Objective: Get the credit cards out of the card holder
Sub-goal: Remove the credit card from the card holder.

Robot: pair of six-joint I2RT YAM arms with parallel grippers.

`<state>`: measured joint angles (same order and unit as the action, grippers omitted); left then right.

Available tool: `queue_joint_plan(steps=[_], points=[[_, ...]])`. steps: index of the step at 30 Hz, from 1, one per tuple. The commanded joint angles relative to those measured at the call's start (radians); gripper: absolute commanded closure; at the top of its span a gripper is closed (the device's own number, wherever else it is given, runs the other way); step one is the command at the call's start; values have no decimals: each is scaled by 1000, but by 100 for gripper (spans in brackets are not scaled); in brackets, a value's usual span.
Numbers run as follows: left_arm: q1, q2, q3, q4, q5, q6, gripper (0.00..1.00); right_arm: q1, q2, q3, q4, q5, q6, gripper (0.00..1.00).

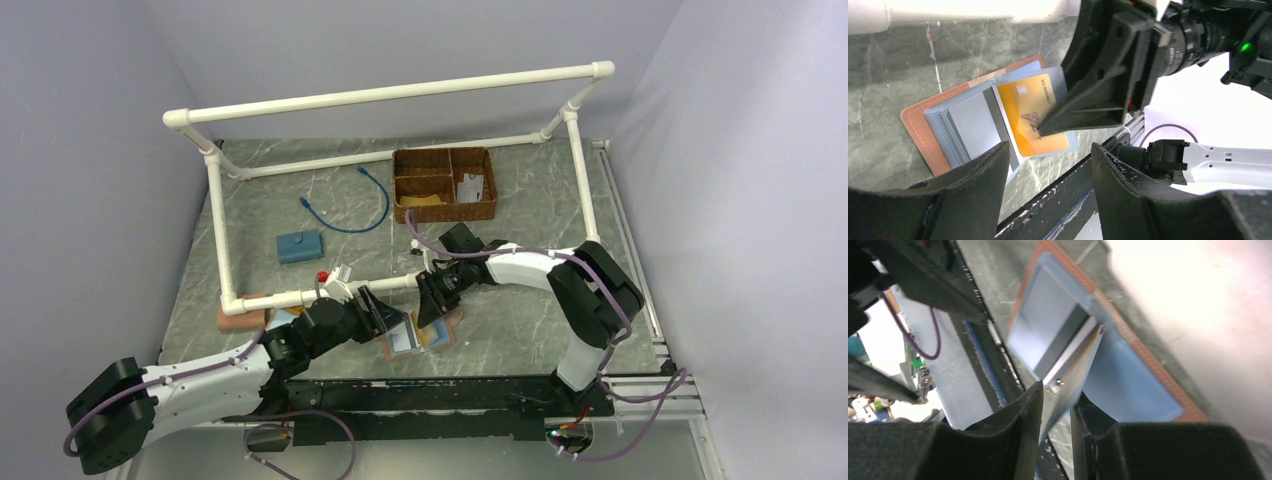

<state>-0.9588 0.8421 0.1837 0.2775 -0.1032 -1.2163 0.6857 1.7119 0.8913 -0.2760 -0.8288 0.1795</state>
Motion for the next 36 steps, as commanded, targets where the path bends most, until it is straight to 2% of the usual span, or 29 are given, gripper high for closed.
queue_joint_plan(steps=[1, 6, 10, 14, 22, 30, 36], points=[[5, 9, -1, 58, -15, -6, 36, 0, 33, 43, -50, 110, -30, 72], [5, 12, -8, 74, -15, -10, 36, -1, 19, 46, -42, 31, -30, 72], [4, 34, -10, 101, -8, -12, 36, -4, 17, 44, -35, -34, -27, 91], [5, 56, -19, 145, 3, -15, 37, -19, 12, 36, -16, -102, -8, 99], [4, 40, -56, 226, 22, -9, 41, -60, -24, 7, 66, -279, 59, 100], [4, -24, -54, 217, 37, 19, 36, -85, -34, -16, 145, -416, 121, 100], [4, 20, -49, 299, 68, 17, 36, -90, -46, -31, 200, -468, 161, 100]])
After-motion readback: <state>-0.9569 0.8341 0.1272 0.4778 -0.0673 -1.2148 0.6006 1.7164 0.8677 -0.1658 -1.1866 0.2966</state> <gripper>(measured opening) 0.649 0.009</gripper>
